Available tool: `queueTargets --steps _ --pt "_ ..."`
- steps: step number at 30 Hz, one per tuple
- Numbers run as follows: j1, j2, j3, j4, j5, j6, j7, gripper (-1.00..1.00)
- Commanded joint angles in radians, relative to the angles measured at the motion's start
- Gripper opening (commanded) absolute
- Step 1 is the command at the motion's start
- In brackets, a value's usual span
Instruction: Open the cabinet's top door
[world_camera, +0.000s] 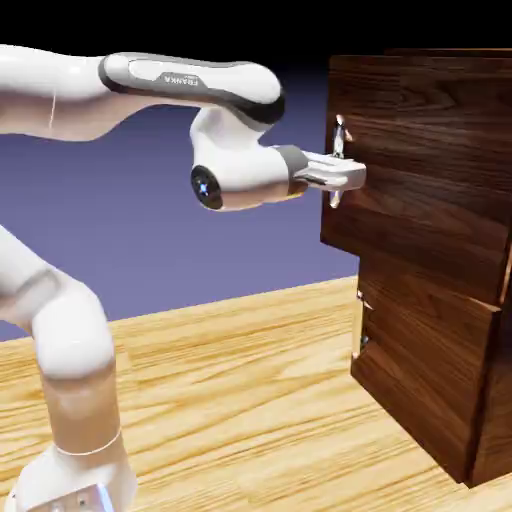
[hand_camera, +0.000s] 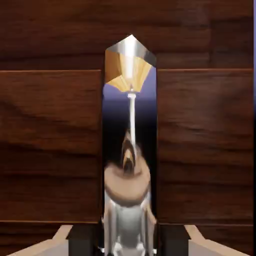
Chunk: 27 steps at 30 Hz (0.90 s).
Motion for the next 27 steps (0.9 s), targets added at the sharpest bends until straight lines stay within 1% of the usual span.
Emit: queueTargets --steps 1,8,15,20,27 --pt "0.020 -0.018 -0.024 -0.016 -0.042 -0.006 0.026 -1.00" --pt "0.121 -0.143 -0.167 -0.111 -0.346 -0.051 0.214 -1.00" --pt "0.134 -0.256 -0.278 -0.189 -0.651 -0.151 0.407 -1.00" --pt "0.094 -0.320 -0.367 -0.223 -0.868 -0.289 0.530 -1.00" --pt "0.033 -0.354 -0.553 -0.198 -1.158 -0.578 0.639 -1.00"
